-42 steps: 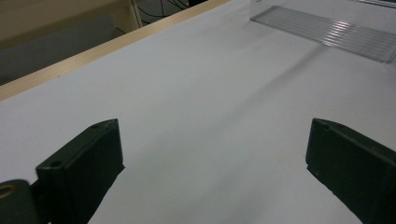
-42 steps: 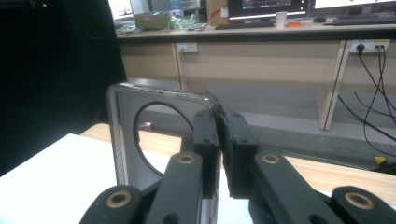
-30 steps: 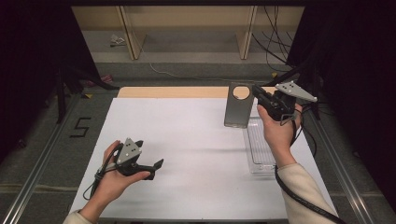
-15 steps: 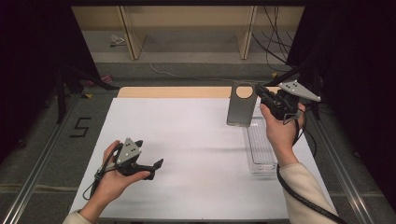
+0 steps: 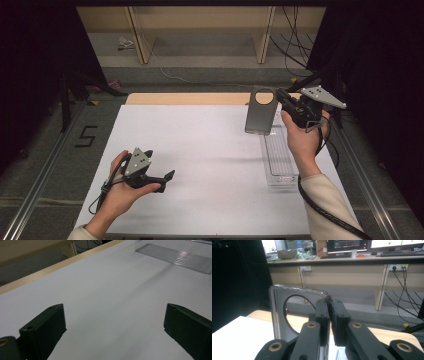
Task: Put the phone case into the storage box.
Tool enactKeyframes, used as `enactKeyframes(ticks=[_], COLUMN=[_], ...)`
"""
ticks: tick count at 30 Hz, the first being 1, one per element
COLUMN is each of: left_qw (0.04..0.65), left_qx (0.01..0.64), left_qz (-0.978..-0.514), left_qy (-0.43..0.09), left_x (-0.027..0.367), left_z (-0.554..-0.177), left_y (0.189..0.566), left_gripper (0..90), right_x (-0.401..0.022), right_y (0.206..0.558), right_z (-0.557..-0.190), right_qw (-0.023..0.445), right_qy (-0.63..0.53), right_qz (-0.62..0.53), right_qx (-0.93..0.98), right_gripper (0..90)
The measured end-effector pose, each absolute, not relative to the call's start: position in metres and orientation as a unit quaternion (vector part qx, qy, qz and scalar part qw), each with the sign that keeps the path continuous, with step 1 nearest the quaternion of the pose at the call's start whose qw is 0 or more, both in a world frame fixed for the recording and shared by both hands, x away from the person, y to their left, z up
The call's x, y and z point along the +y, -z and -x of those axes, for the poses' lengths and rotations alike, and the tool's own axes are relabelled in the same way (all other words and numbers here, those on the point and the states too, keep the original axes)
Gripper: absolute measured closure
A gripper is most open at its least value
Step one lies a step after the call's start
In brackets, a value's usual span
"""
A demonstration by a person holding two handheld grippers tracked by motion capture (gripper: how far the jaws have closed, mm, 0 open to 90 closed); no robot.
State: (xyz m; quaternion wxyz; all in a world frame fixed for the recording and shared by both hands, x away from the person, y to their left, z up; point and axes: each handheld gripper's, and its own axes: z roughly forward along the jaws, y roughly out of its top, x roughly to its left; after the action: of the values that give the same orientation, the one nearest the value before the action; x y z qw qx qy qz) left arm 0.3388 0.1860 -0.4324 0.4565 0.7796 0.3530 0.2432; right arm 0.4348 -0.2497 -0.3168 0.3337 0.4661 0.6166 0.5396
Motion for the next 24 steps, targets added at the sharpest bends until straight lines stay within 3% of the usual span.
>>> enactKeyframes(ticks=[24], left_qw=[0.458], left_qx=[0.355], left_qz=[-0.778], left_qy=[-0.244], left_x=[0.187], left_z=[-0.339], left_y=[0.432], left_gripper=[3.4], right_x=[-0.263], right_y=[0.314], right_z=[-0.435], right_qw=[0.344], right_qy=[-0.54], right_qz=[-0.477], right_qx=[0.603], right_gripper=[84.8])
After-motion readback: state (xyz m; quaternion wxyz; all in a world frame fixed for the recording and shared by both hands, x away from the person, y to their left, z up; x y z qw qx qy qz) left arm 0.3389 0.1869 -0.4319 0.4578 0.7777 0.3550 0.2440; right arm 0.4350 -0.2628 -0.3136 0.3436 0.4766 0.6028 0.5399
